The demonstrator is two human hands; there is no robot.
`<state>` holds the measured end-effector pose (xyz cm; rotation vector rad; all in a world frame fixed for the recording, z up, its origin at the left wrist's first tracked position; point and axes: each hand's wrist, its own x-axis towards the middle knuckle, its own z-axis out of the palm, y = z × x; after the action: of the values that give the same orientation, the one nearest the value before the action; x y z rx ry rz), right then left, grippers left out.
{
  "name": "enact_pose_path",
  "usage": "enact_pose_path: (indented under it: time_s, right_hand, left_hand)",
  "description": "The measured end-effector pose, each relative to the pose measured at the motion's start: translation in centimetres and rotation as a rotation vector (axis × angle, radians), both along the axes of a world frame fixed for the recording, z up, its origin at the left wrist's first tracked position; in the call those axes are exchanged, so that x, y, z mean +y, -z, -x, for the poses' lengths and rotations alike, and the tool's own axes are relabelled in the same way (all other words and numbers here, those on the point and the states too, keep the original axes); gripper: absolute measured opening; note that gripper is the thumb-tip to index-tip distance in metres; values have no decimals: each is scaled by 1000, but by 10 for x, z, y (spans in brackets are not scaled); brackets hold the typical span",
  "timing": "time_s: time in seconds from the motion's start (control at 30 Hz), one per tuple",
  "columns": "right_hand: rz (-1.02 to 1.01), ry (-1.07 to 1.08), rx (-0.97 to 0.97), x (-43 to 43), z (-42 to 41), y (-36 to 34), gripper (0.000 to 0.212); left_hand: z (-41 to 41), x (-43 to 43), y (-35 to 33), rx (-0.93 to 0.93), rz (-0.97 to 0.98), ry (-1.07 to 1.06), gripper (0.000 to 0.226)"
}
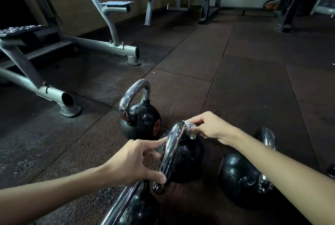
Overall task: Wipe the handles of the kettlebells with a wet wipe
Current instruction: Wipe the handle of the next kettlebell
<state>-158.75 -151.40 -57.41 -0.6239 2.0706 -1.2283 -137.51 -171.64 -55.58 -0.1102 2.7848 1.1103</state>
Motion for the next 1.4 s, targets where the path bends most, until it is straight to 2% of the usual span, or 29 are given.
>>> enact_pose_path:
  time_s: [0.13, 0.23, 0.33, 0.4, 0.5, 0.6, 0.73, 0.77, 0.8, 0.87, 0.9, 1.03, 1.17, 1.3, 1.4]
  right_hand:
    - [95, -32, -37, 1, 8, -4, 34]
    - [14, -173, -10, 0, 12, -6, 34]
    - [-94, -274, 122, -1, 14, -18, 26]
    - [-105, -219, 251, -1, 16, -33, 25]
    - [-77, 2, 492, 7, 14, -58, 25]
    - [30, 105, 556, 18, 2, -70, 26]
    - [98, 203, 613, 24, -10, -71, 26]
    - [97, 225, 623, 25, -10, -70, 27]
    - [103, 254, 623, 27, -9, -68, 29]
    - [132, 319, 603, 31, -5, -64, 30]
    - [141, 338, 601, 32, -5, -61, 29]
    - [169, 332, 600, 29, -10, -56, 27]
    - [292, 281, 557, 16, -24, -60, 28]
    - [410, 193, 514, 1, -33, -65, 28]
    - [461, 220, 465, -9, -33, -62, 28]
  left_hand:
    - [1, -3, 2, 0, -11, -15, 110]
    - [3, 0, 3, -19, 13, -11, 113]
    - [10, 2, 0, -71, 14, -7, 114]
    - [17, 1, -1, -92, -13, 23, 115]
    - [32, -2, -3, -116, -87, 35, 112]
    - [55, -1, -10, -193, -170, 24, 103]
    - [97, -2, -30, -254, -237, 8, 66]
    - [108, -2, -35, -255, -227, 1, 60]
    - [119, 0, -38, -248, -227, -11, 63]
    - [138, 3, -42, -239, -219, -62, 84]
    - [144, 3, -44, -237, -206, -76, 87]
    - [137, -6, -41, -244, -236, -36, 72]
    - [110, -9, -42, -51, -402, -65, 62]
    - [103, -10, -61, 33, -497, -5, 30]
    - [100, -10, -60, 47, -543, 10, 29]
